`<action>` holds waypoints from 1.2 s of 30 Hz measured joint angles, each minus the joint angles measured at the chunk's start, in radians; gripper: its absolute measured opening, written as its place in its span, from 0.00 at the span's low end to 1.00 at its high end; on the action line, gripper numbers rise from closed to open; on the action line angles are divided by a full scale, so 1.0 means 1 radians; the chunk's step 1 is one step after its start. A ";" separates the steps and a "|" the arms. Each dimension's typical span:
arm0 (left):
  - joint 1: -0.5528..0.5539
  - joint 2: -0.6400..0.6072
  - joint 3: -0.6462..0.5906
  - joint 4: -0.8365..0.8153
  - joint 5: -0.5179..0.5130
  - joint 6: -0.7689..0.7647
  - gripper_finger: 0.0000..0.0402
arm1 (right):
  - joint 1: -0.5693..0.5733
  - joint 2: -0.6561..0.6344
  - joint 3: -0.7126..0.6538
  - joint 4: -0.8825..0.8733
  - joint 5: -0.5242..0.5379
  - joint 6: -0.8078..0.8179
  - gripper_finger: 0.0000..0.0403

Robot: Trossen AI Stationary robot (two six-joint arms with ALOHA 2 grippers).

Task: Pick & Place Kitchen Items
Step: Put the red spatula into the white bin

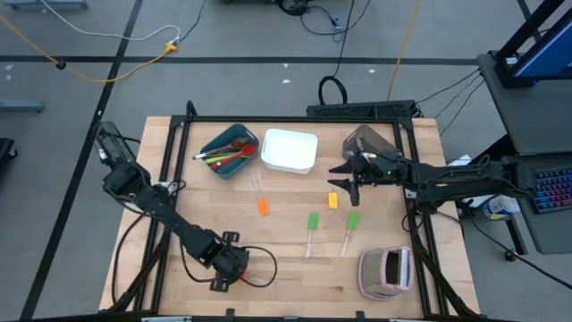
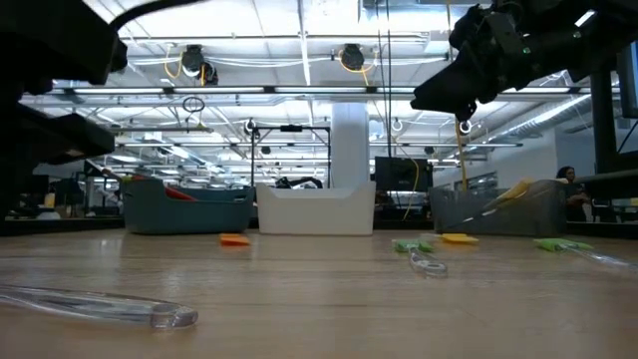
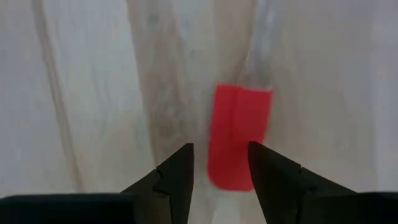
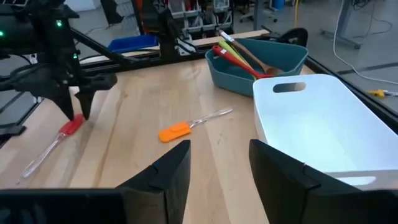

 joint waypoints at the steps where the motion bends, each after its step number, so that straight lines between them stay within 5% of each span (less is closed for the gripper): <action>1: 0.000 0.005 0.000 -0.001 0.000 -0.008 0.38 | 0.002 0.000 0.000 0.000 0.000 0.000 0.39; 15: 0.007 0.034 0.003 -0.034 0.076 -0.029 0.37 | 0.005 0.000 0.000 -0.001 0.002 0.001 0.39; 26: 0.015 0.035 0.002 -0.038 0.100 -0.031 0.03 | 0.005 0.000 0.000 -0.001 0.002 0.001 0.39; 36: 0.061 0.028 -0.001 -0.021 0.114 -0.006 0.02 | 0.005 0.000 0.000 -0.001 0.002 0.001 0.38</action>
